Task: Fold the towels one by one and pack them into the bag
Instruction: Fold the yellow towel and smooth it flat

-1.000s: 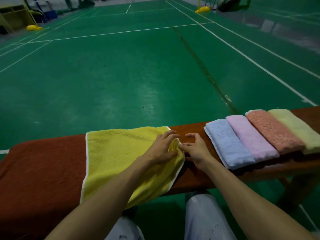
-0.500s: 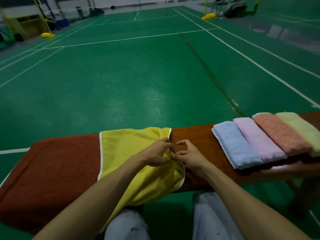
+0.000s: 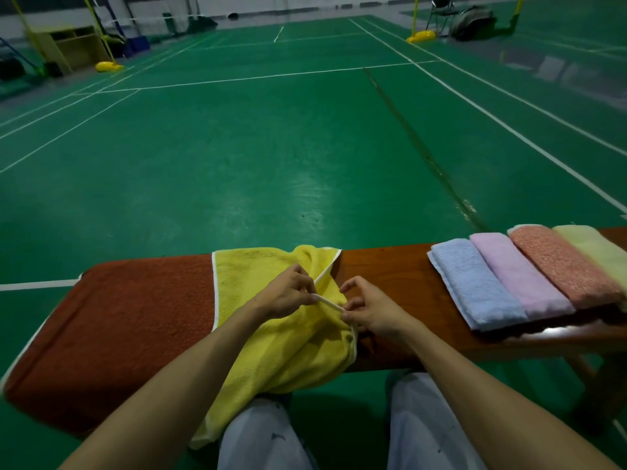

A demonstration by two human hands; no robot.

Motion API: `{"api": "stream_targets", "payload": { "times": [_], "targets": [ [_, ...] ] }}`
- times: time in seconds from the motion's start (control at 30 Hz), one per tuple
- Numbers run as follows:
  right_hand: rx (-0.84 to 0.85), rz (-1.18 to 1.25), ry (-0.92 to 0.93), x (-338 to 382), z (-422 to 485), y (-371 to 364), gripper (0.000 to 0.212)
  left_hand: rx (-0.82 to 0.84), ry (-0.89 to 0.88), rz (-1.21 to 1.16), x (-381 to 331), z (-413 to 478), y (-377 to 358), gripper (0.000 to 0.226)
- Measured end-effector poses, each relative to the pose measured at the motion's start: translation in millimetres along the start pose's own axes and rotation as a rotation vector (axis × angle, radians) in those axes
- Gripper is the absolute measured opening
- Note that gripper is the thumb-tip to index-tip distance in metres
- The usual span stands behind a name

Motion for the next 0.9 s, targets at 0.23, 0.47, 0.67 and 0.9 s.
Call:
{"api": "stream_targets", "payload": {
  "times": [0.23, 0.47, 0.67, 0.9],
  "targets": [
    [-0.135, -0.248, 0.075, 6.7, 6.3, -1.3, 0.039, -0.03, 0.046, 0.024, 11.4, -1.0, 4.2, 0.008],
    [-0.163, -0.369, 0.105, 7.3, 7.2, -4.4, 0.039, -0.025, 0.077, 0.01, 22.3, -6.6, 6.5, 0.008],
    [-0.124, 0.155, -0.118, -4.4, 9.9, -8.0, 0.04, -0.065, 0.141, -0.088, 35.1, -12.1, 21.0, 0.016],
    [0.071, 0.089, -0.069, 3.8, 10.6, -20.7, 0.025, -0.053, 0.201, -0.256, 59.5, -31.5, 37.3, 0.025]
  ]
}}
Point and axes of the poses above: each hand's wrist, its own z-axis towards the middle knuckle, its own y-axis out of the back of the hand, x = y × z, the point moved 7 cm from there along z, towards the middle knuckle, and after that the axes turned 11 degrees about -x, right-handed, at the moved point
